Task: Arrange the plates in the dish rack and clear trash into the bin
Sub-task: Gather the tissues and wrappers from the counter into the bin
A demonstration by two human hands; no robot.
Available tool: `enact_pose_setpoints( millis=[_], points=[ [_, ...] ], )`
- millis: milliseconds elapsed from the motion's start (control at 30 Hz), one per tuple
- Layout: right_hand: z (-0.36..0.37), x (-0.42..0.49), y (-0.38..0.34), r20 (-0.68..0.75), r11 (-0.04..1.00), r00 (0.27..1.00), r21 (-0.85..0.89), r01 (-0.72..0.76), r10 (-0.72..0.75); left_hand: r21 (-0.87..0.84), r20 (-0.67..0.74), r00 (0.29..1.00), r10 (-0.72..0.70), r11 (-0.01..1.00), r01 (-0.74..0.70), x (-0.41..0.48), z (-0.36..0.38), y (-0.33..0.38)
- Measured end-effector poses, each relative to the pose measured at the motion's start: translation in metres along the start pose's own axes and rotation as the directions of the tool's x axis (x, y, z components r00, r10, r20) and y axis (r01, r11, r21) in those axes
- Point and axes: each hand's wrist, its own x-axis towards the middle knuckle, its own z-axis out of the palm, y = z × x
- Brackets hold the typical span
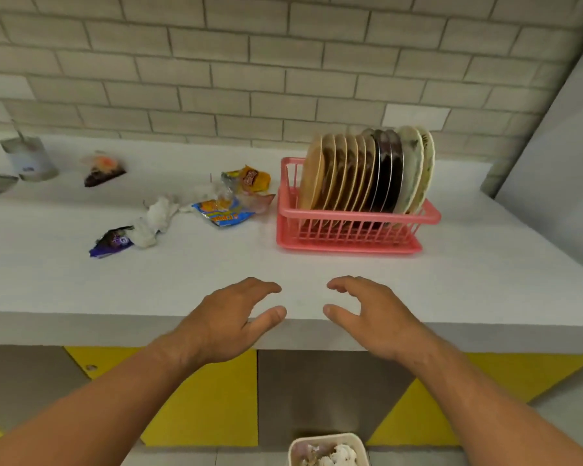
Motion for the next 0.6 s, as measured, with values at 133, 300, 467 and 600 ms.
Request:
enact_pose_setpoints(
  millis=[133,300,467,600],
  points=[
    [0.009,0.011,-0.036,-0.038,1.000,0.999,0.027,0.014,-0.013,0.002,-0.018,1.000,-0.007,1.000,0.008,-0.006,-0.027,-0.025],
    [0.022,0.036,-0.057,-0.023,1.000,1.000,0.022,0.011,-0.010,0.011,-0.034,0.999,-0.023,1.000,0.023,0.004,-0.050,-0.053],
    [0.033,0.082,-0.063,0.003,1.000,1.000,0.026,0.014,-0.014,0.001,-0.050,0.996,-0.067,0.998,0.067,0.026,-0.055,-0.084],
    [0.041,0.130,-0.068,0.019,0.998,0.998,0.020,0.054,-0.054,0.012,-0.073,0.991,-0.116,0.993,0.117,0.048,-0.063,-0.110]
  ],
)
